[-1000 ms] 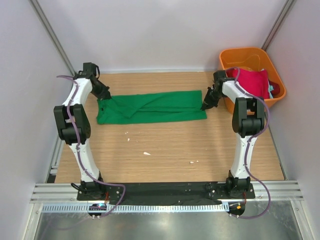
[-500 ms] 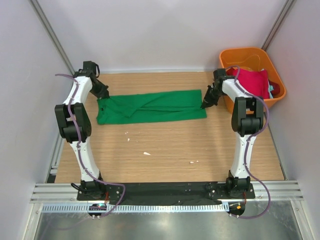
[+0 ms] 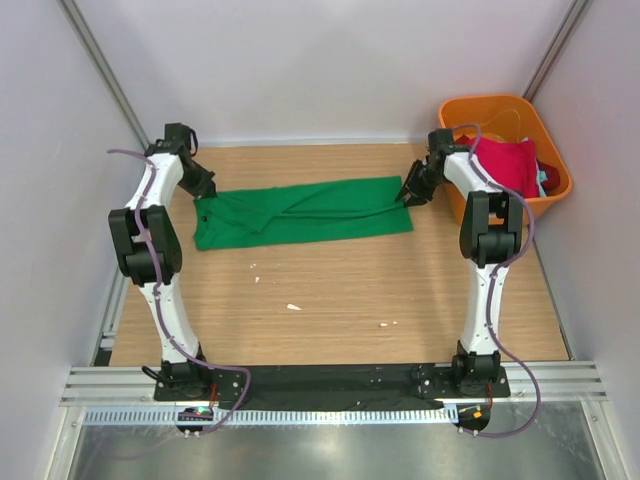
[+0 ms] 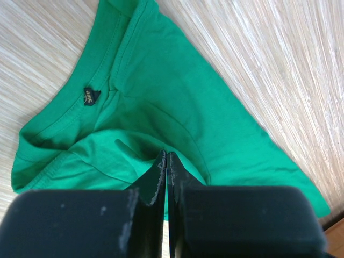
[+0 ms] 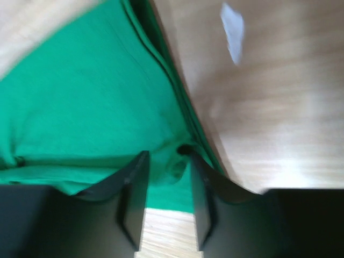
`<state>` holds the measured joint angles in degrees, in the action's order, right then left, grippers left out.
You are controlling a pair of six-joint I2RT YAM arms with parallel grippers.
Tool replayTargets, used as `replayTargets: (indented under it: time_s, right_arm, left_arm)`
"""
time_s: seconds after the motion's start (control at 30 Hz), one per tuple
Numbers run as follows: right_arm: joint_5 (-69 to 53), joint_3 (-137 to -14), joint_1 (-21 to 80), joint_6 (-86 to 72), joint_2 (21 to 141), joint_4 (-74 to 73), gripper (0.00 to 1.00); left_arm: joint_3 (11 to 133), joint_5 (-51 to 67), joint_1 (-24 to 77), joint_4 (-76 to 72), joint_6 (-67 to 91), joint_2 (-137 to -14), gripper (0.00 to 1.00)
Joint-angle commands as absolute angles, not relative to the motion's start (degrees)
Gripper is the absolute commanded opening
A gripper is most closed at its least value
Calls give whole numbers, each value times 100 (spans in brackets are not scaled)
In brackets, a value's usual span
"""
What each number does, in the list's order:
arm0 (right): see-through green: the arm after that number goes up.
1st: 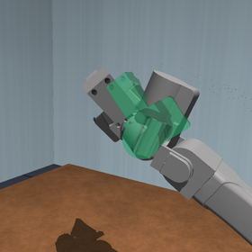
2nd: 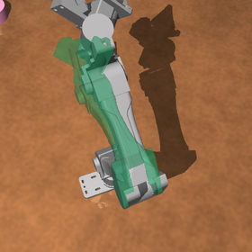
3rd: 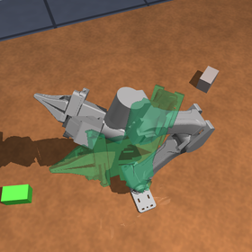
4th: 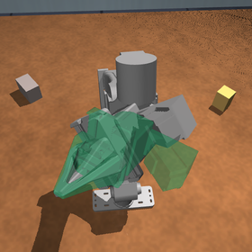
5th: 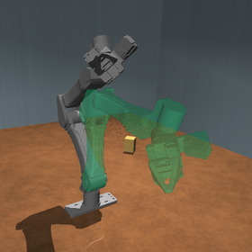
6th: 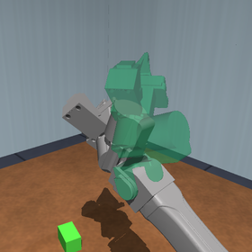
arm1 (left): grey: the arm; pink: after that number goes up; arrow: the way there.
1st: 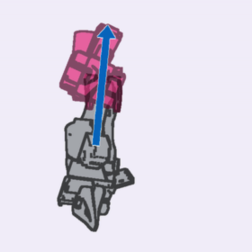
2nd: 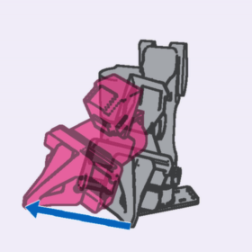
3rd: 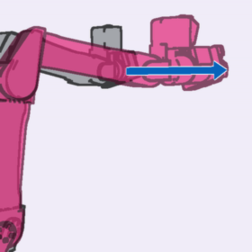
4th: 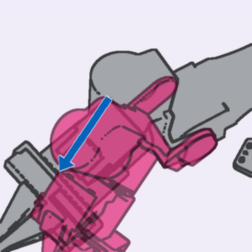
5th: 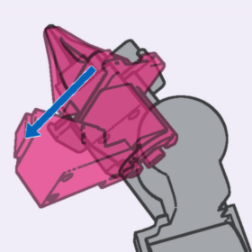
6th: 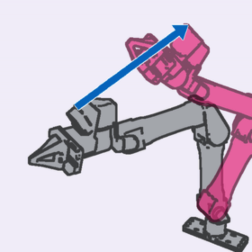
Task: Fold and stack the t-shirts
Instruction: Fold the tshirt
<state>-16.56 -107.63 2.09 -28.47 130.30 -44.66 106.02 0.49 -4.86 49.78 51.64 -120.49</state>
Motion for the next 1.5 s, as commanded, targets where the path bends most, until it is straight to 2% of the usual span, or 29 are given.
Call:
replayTargets:
  time_s: [0.0, 0.07, 0.1, 0.17, 0.2, 0.33, 0.4, 0.47, 0.5, 0.63, 0.77, 0.87, 1.13, 1.37, 1.47]
  right_arm:
    - [-1942, -11459, 150, -3067, 13313, -4129, 45]
    - [-1803, -11750, 158, -2901, 13290, -4490, 46]
    - [-1723, -11638, 167, -2822, 13028, -4526, 50]
    - [-1425, -11209, 167, -2593, 12710, -4518, 54]
    - [-1372, -11093, 167, -2532, 12465, -4526, 57]
    - [-1380, -10513, 176, -2426, 12121, -4413, 58]
    - [-1432, -10222, 219, -2426, 12024, -4342, 58]
    - [-1538, -10117, 255, -2426, 12084, -4307, 58]
    - [-1582, -10108, 290, -2434, 12111, -4307, 57]
    - [-1564, -10151, 483, -2399, 12216, -4140, 48]
    - [-1565, -10257, 571, -2461, 12419, -4008, 35]
    - [-1494, -10196, 589, -2470, 12577, -3911, 33]
    - [-1125, -9485, 606, -2320, 12516, -3657, 34]
    - [-835, -8228, 720, -2390, 11999, -3621, 37]
    - [-1071, -7455, 870, -2548, 11612, -3578, 38]
  left_arm:
    - [10626, -61, -527, 4641, 5080, -11988, 2]
    - [10713, -106, -527, 4667, 5019, -11945, 10]
    - [10731, -132, -501, 4658, 4984, -11883, 19]
    - [10697, -394, -388, 4658, 4799, -11665, 30]
    - [10635, -483, -361, 4667, 4686, -11593, 39]
    - [10196, -668, -308, 4667, 4588, -11102, 45]
    - [9880, -519, -264, 4641, 4535, -10891, 42]
    - [9608, -352, -159, 4545, 4509, -10776, 35]
    - [9302, -134, -106, 4492, 4500, -10723, 27]
    - [8597, 385, 237, 4097, 4631, -10565, 15]
    - [8218, 615, 535, 3772, 4877, -10687, 15]
    - [8174, 747, 580, 3735, 5080, -11002, 14]
    - [8226, 256, 580, 3945, 5071, -11540, 15]
    - [8262, -386, 580, 4131, 4773, -11663, 15]
    - [8209, -720, 571, 4175, 4606, -11436, 16]
